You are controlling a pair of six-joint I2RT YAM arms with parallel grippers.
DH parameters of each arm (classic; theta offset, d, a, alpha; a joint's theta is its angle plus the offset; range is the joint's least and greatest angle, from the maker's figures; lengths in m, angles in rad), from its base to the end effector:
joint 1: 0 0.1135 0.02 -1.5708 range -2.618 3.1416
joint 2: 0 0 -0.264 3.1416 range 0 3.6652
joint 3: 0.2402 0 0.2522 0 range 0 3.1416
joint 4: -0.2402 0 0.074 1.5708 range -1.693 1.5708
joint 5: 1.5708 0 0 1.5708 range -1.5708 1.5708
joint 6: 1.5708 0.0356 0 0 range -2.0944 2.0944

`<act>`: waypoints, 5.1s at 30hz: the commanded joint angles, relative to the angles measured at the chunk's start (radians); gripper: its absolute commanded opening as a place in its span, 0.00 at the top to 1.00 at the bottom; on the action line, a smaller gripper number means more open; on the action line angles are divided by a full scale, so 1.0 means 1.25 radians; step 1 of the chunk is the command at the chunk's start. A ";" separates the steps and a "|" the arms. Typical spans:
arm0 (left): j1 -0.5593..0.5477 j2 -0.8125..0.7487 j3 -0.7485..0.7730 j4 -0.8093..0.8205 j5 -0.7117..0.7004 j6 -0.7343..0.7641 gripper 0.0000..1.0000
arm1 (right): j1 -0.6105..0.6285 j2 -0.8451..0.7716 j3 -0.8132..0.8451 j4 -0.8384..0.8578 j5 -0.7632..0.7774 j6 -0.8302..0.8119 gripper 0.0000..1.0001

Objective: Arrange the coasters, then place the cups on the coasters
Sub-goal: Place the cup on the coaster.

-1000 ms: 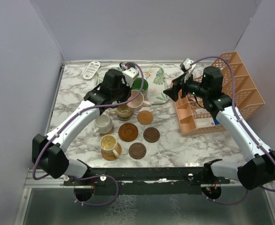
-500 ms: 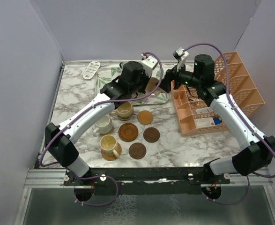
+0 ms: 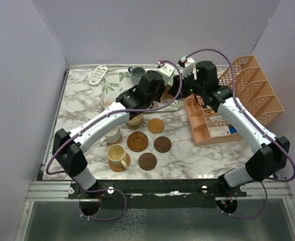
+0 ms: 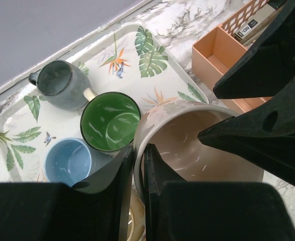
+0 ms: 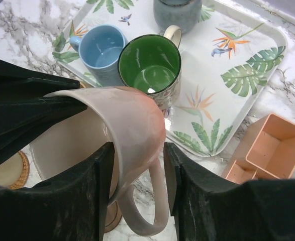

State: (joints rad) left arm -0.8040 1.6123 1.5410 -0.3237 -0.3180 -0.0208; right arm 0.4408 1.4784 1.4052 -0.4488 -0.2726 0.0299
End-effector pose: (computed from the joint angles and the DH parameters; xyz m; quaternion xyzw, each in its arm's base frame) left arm 0.2710 -0.2653 0.3782 0.2324 0.7929 -0.0988 0.5545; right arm 0.3018 0.1530 0.3643 -0.2416 0.8257 0.2300 0.4549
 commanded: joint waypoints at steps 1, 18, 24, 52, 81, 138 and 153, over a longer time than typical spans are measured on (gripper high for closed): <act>-0.004 -0.040 -0.006 0.105 -0.041 -0.007 1.00 | 0.007 0.019 0.011 -0.005 0.073 0.000 0.59; -0.003 -0.099 -0.065 0.133 0.213 -0.001 0.81 | 0.006 -0.001 -0.003 -0.004 0.173 -0.018 0.99; 0.003 -0.126 -0.090 0.126 0.271 0.013 0.68 | 0.006 -0.016 -0.008 -0.003 0.192 -0.038 0.99; 0.411 -0.287 -0.218 0.099 0.233 0.153 0.20 | 0.262 -0.104 -0.222 -0.070 0.052 -0.120 0.98; 0.541 -0.252 -0.252 0.164 0.260 0.135 0.08 | 0.435 0.078 -0.187 -0.065 0.117 0.015 0.95; 0.548 -0.268 -0.283 0.178 0.291 0.161 0.01 | 0.483 0.098 -0.230 -0.053 0.085 0.035 0.70; 0.549 -0.259 -0.283 0.179 0.289 0.166 0.01 | 0.484 0.094 -0.240 -0.054 0.039 0.049 0.69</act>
State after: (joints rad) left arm -0.1253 1.2999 1.1957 -0.1280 0.0273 0.1764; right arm 1.0348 1.6123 1.1168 -0.5308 -0.1730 0.0696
